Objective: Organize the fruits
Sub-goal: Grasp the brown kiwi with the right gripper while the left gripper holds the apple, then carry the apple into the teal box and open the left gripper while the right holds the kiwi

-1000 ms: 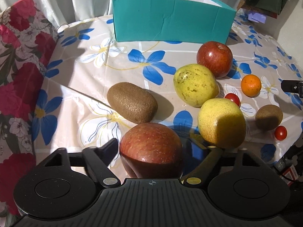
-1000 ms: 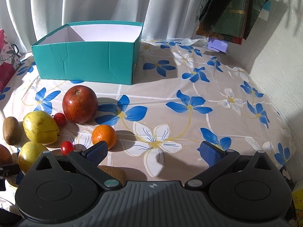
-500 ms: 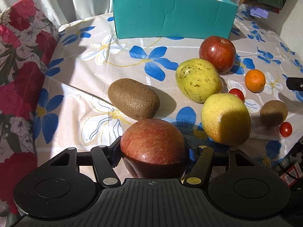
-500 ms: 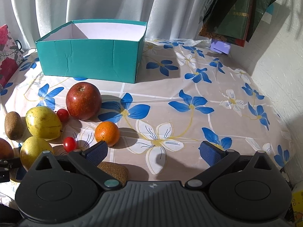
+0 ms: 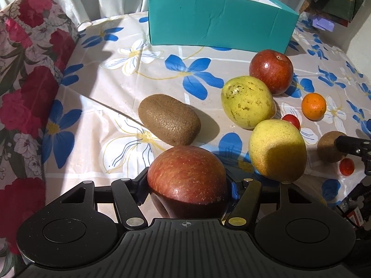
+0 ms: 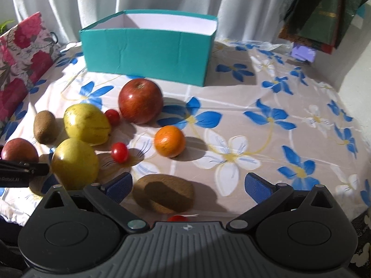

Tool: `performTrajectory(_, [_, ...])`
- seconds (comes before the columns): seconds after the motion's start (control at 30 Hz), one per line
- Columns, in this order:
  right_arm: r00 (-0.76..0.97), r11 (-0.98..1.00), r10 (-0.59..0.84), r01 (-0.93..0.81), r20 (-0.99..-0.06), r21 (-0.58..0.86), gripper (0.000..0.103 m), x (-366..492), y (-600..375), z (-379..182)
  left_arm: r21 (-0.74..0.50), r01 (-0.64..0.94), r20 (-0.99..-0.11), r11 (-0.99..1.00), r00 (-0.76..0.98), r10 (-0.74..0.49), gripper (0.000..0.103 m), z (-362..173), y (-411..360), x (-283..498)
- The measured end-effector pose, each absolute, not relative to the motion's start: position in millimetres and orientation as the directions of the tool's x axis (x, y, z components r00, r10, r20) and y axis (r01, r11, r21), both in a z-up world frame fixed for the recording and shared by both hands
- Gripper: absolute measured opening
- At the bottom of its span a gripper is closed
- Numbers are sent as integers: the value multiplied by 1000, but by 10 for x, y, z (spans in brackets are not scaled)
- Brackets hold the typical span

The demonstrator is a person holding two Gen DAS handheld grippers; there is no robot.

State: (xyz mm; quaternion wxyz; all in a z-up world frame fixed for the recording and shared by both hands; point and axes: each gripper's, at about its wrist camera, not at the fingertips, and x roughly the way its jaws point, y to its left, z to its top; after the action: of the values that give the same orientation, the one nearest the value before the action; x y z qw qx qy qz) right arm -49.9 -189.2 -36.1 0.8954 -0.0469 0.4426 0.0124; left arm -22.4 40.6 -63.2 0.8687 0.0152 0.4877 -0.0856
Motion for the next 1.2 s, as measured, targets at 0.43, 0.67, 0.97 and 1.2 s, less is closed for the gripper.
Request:
performTrajectory(0.43, [519,992,39,-119,-854,-27,69,-346,-1799,-601,-72,156,-850,985,507,-142,68,-599,415,-221])
performTrajectory(0.67, [548,992,30,-116,-836,-40,68,-335,-1818,-554,-80,146,-843,986,517,-145,68,-539,438,-211])
performTrajectory(0.97, [603,994,43,-105,-797,-26,68,-267,-1883,-366,-70,149,-820,986,554,-142,68,-302,400,-158])
performTrajectory(1.2, [646,994,66,-107,-760,-6,68,-119,-1946,-221,-51,167,-784,985,604,-143,68,-23,267,4])
